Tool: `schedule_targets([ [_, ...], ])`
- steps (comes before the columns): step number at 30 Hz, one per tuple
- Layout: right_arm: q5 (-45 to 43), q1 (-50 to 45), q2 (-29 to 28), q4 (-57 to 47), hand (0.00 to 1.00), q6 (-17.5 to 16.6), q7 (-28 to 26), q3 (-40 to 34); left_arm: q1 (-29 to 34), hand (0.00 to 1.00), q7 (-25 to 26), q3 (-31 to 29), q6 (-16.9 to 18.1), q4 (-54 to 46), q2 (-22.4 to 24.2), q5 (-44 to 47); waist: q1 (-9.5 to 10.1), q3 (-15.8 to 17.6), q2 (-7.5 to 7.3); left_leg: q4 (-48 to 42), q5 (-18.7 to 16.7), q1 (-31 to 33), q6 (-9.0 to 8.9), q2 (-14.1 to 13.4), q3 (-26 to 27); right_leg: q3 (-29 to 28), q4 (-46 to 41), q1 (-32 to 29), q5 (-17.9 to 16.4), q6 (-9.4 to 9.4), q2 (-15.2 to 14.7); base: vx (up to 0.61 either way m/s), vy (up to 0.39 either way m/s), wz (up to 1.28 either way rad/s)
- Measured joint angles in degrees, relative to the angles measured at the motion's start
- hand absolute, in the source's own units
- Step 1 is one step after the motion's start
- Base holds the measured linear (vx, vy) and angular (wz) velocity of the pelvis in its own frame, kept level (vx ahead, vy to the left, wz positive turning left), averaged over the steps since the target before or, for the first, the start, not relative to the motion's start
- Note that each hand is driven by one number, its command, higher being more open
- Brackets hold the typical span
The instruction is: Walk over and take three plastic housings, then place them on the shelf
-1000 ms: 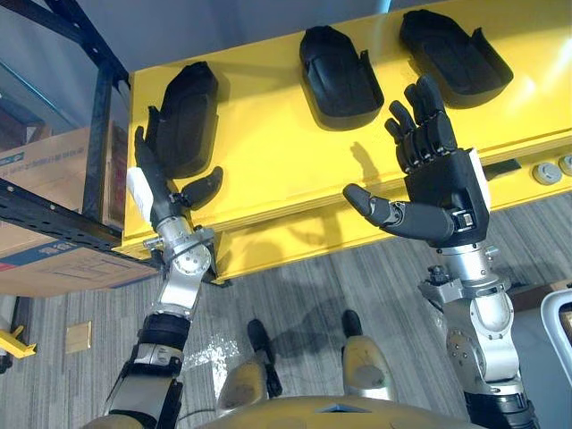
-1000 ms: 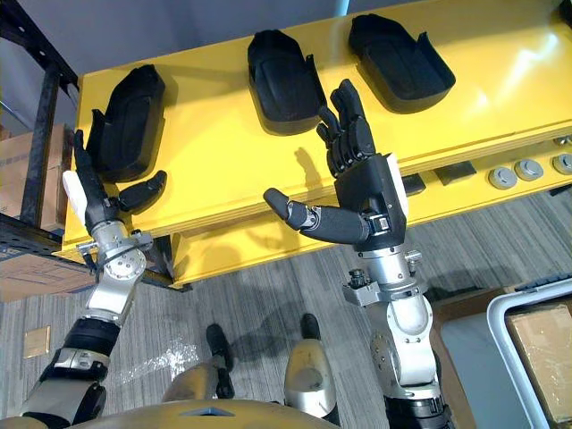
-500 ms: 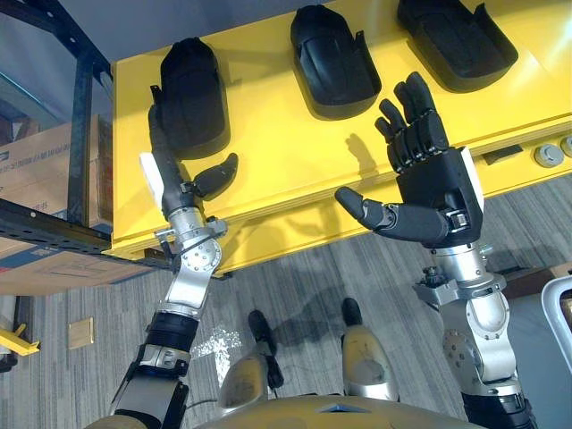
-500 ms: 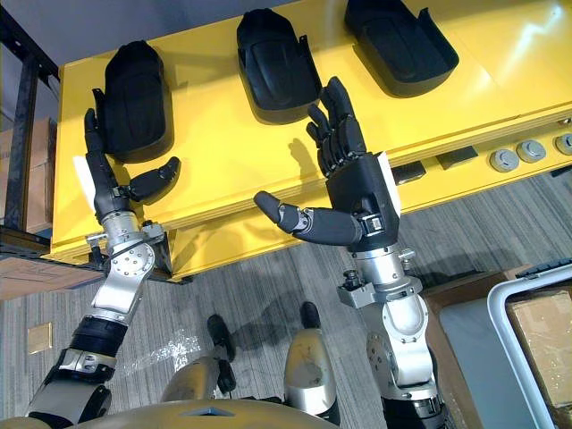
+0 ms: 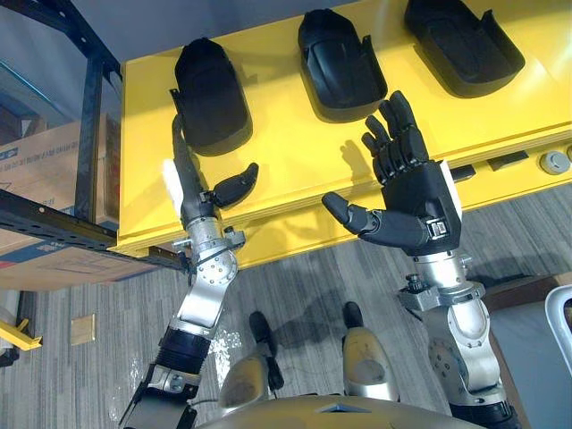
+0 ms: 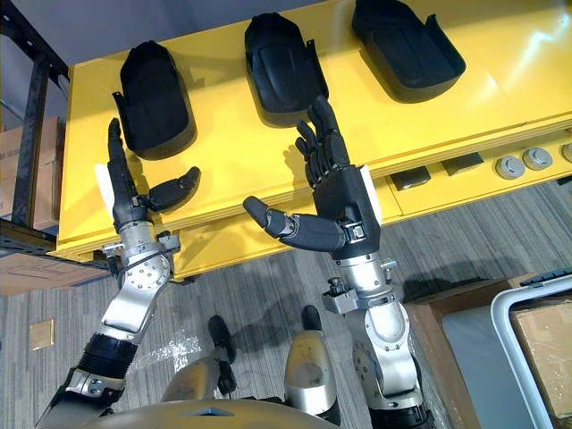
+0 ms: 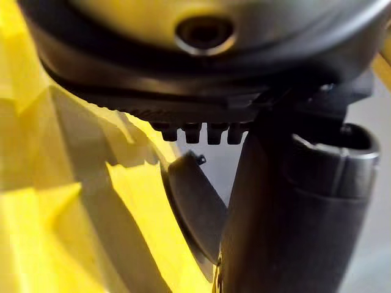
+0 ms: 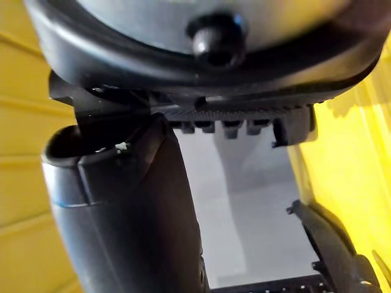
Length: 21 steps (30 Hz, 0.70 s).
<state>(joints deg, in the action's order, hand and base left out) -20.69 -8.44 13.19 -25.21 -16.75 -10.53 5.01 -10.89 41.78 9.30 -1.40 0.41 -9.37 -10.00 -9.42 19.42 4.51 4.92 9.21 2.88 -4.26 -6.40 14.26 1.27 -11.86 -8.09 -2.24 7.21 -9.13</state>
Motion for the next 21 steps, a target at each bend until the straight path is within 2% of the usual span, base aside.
schedule_targets([
  [5, 0.0, -1.2, -0.1, 0.0, 1.0, 0.0, -0.1, 0.1, 0.2, 1.0, 2.7, -2.6, -0.2, 0.0, 0.0, -0.4, 0.4, -0.1, 0.14, 0.0, 0.0, 0.0, 0.0, 0.0, -0.1, 0.2, 0.1, 0.2, 0.1, -0.15, 0.0, 0.0, 0.0, 0.0],
  [11, 0.2, -1.9, -0.1, 0.0, 1.0, 0.0, -0.2, 0.9, 0.9, 1.0, 3.6, -3.6, 0.7, -1.6, 0.0, -2.0, 1.28, -0.5, 0.34, 0.0, 0.0, -0.4, -0.02, 0.0, -1.2, 1.3, 1.0, 1.6, 0.2, -0.22, -0.1, 0.01, -0.009, 0.08],
  [15, 1.7, -1.9, -0.8, 0.0, 1.0, 0.0, 0.9, 4.9, 6.8, 1.0, 3.1, -3.4, 5.1, -8.6, 1.6, -1.9, 1.73, -2.4, 0.5, 0.0, 0.1, -0.5, -0.11, 0.0, -2.2, 2.6, 1.9, 2.9, 0.2, -0.22, -0.1, 0.03, -0.011, 0.14],
  [19, 3.4, -1.3, -1.8, 0.1, 1.0, 0.3, 4.0, 8.3, 9.9, 1.0, -1.7, -1.0, 9.9, -12.6, 2.8, -1.4, 3.22, -3.9, 0.83, 0.0, 0.0, -1.4, -0.21, -0.1, -3.7, 4.3, 3.1, 5.3, 0.2, -0.23, -0.2, 0.02, -0.008, 0.19],
  [21, 9.2, 1.3, -2.0, 1.5, 1.0, 1.2, 6.7, 10.0, 11.7, 1.0, -6.4, 0.6, 12.8, -14.6, 2.8, -0.5, 4.28, -4.8, 0.8, 0.2, -0.1, -1.3, -0.41, 0.0, -4.5, 5.1, 3.3, 5.8, 0.1, -0.07, -0.2, -0.03, -0.004, 0.18],
])
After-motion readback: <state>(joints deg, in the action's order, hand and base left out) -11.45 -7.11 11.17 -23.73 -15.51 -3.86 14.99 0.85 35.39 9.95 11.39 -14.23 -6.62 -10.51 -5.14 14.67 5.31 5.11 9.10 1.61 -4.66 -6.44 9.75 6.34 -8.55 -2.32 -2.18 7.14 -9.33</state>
